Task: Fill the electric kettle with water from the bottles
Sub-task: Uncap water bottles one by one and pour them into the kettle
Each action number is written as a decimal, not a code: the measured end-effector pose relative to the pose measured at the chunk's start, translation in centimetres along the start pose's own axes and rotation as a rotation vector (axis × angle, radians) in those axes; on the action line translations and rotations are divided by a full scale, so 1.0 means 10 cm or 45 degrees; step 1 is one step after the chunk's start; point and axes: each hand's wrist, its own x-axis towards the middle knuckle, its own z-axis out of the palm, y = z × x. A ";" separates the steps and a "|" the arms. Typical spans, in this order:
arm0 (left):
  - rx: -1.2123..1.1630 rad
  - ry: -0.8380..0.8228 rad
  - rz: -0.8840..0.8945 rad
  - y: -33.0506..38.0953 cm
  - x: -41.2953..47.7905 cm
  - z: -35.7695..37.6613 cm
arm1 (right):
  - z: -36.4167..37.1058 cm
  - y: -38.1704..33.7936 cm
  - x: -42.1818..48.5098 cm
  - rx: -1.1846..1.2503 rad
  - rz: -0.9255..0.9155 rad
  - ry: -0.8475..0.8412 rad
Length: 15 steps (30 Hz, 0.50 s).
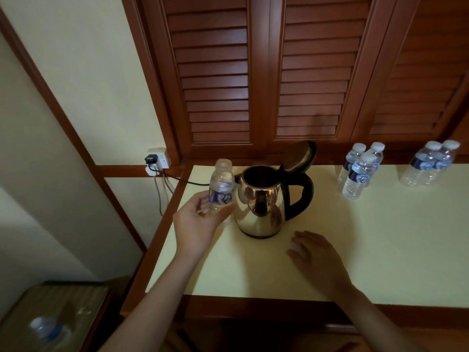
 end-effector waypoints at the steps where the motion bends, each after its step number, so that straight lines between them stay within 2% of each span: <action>1: 0.028 0.007 0.015 0.02 0.08 -0.01 | 0.01 0.01 0.00 -0.004 -0.018 0.014; 6: 0.216 0.009 0.187 0.12 0.47 -0.07 | 0.05 0.06 0.00 0.000 0.012 0.007; 15: 0.719 -0.193 0.497 0.12 0.92 -0.15 | 0.04 0.06 0.03 -0.032 -0.010 0.025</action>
